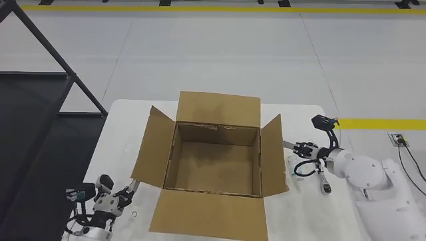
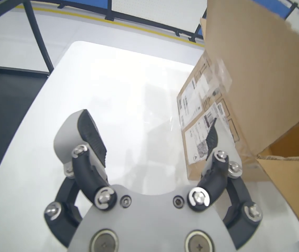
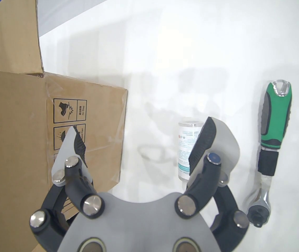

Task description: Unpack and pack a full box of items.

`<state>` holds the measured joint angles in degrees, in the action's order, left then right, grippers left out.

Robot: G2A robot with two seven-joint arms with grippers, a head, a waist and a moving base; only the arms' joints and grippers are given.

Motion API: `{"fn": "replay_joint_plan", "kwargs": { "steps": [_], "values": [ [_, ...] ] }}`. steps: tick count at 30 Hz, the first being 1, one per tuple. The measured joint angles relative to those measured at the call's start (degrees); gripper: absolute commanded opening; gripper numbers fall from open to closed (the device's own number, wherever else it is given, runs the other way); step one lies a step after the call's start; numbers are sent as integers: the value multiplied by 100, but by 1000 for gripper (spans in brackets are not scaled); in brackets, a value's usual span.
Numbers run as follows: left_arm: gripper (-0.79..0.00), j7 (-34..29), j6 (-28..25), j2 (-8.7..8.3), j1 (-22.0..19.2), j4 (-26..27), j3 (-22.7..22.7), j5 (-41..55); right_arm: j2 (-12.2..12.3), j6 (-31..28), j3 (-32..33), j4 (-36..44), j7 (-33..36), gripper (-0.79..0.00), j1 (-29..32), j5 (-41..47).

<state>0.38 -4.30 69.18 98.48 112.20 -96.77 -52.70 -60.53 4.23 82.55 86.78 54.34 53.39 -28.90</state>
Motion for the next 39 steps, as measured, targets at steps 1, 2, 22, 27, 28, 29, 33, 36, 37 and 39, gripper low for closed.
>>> {"fn": "replay_joint_plan", "kwargs": {
  "steps": [1,2,22,27,28,29,33,36,37,39],
  "values": [
    [0,61,3,3,27,52,-49,64,16,-30,55,36,55,0,29,0],
    [0,144,-13,8,70,132,-114,147,42,-65,141,98,140,0,73,-49],
    [0,445,-512,10,384,677,-673,607,256,167,882,827,954,0,521,-593],
    [0,395,-532,12,374,651,-655,636,272,-276,876,813,709,0,637,-405],
    [0,373,-538,13,370,625,-656,648,286,-334,857,799,777,0,625,-533],
    [0,351,-543,15,368,580,-666,664,306,-406,810,780,904,0,595,-762],
    [0,278,-601,20,380,463,-750,819,354,-692,583,688,1205,0,490,-1388],
    [0,184,-670,20,389,434,-848,1012,373,-905,367,653,1362,0,453,-1729],
    [0,156,-687,20,381,428,-873,1050,374,-938,292,658,1393,0,444,-1829],
    [0,112,-706,19,348,417,-909,1101,376,-1010,101,674,1454,0,425,-2083]
  ]
}}
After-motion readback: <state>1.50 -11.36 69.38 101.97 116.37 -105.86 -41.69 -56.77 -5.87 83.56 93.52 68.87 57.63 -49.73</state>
